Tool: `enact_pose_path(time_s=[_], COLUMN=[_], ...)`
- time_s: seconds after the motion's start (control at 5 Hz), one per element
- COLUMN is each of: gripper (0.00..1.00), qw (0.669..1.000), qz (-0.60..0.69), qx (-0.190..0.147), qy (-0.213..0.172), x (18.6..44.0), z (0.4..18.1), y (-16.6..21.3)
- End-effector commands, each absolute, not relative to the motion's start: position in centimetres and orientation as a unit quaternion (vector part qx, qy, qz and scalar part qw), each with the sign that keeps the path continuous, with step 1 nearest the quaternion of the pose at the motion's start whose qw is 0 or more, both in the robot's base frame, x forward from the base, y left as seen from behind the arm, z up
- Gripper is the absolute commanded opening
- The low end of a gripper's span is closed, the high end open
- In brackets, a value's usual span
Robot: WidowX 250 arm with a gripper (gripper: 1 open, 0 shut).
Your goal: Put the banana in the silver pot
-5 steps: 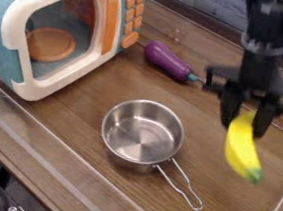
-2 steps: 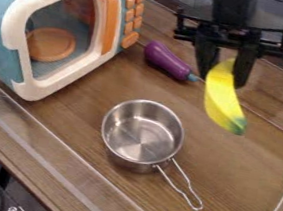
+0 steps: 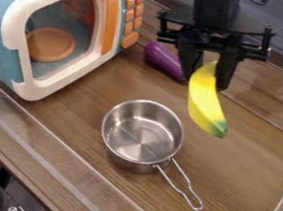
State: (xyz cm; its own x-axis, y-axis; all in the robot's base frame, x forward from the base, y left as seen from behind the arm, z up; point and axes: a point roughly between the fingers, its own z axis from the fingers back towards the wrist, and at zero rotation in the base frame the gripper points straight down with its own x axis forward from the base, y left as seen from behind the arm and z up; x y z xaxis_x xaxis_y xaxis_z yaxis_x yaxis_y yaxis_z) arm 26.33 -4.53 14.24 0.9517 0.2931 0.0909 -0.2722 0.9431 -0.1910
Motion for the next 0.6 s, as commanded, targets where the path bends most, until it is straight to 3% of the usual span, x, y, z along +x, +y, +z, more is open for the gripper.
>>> enact_pose_path(time_s=[0.0,0.4], gripper=[0.00,0.00], qw=[0.982,0.982], qz=[0.147,0.147], qx=[-0.088,-0.082], qy=[-0.085,-0.089], x=[26.18,25.78], z=[15.20,14.61], y=[-4.02,-3.55])
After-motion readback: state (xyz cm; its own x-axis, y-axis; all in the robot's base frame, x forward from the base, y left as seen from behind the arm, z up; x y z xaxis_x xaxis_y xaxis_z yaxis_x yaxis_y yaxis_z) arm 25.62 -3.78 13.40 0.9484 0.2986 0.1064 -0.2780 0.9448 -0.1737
